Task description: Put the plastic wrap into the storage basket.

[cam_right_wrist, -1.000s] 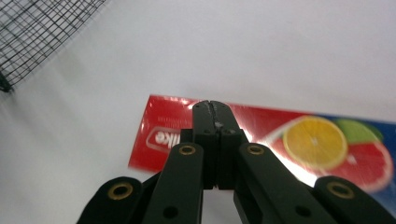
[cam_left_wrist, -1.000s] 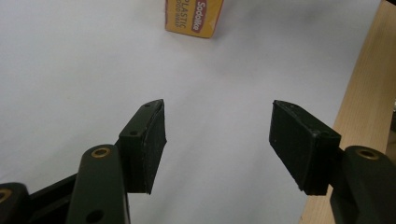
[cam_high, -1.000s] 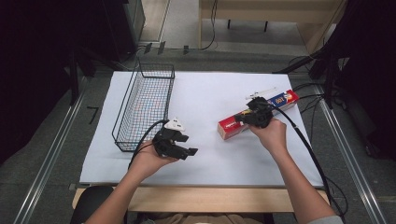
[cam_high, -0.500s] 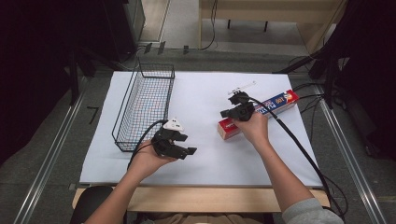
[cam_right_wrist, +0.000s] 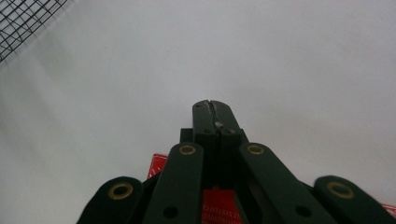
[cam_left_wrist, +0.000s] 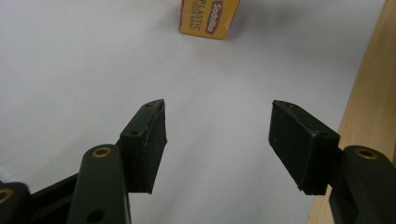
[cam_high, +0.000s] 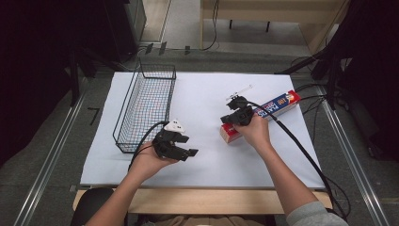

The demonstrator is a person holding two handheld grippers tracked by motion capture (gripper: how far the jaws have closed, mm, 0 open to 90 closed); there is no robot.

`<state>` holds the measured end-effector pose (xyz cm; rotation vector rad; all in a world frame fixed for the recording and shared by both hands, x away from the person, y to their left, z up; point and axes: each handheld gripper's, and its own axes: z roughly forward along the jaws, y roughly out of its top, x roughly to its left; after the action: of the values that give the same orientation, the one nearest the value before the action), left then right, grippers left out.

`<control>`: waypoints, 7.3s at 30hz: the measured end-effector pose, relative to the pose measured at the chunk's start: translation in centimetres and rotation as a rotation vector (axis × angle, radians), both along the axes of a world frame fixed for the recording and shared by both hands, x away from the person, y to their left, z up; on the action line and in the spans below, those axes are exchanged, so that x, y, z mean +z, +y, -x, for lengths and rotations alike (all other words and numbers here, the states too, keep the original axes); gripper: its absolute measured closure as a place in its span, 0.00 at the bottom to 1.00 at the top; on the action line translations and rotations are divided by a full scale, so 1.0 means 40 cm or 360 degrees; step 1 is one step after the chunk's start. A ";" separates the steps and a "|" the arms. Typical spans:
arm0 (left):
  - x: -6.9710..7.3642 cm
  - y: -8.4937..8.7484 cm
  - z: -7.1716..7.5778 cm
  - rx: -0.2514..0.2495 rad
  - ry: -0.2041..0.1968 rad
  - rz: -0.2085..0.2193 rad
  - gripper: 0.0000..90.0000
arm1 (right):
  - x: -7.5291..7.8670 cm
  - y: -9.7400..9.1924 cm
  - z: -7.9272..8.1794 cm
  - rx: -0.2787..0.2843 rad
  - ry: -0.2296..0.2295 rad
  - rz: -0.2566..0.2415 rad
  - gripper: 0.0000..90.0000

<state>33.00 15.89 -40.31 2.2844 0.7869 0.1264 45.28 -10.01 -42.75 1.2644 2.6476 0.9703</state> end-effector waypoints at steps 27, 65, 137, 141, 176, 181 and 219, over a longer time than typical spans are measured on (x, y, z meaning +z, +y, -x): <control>-0.007 -0.014 0.004 -0.0015 0.0010 0.0009 0.42 | 0.011 -0.103 0.108 0.0013 -0.0040 -0.0125 1.00; -0.002 -0.027 0.014 -0.0049 0.0001 0.0020 0.42 | 0.000 -0.258 0.238 0.0004 0.0053 -0.0021 1.00; -0.002 -0.026 0.005 -0.0044 -0.0007 0.0015 0.42 | -0.039 -0.328 0.004 -0.0863 0.0234 0.0271 0.41; -0.003 -0.027 0.004 -0.0040 -0.0002 0.0019 0.42 | -0.040 -0.315 0.006 -0.0861 0.0213 0.0300 0.41; 0.038 0.003 0.003 -0.0160 -0.0037 0.0029 0.34 | 0.062 -0.192 0.123 0.0204 -0.0002 0.0264 0.46; 0.049 0.009 0.002 -0.0154 -0.0041 0.0043 0.32 | 0.059 -0.177 0.137 0.0319 -0.0018 0.0270 0.46; 0.117 -0.105 -0.062 -0.0717 -0.0120 -0.0234 0.23 | 0.113 -0.006 0.239 0.1117 -0.0119 0.0331 0.46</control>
<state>35.46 11.69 -35.65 2.5196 0.2171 0.0630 35.71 -10.24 -38.23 0.2334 3.0697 0.7265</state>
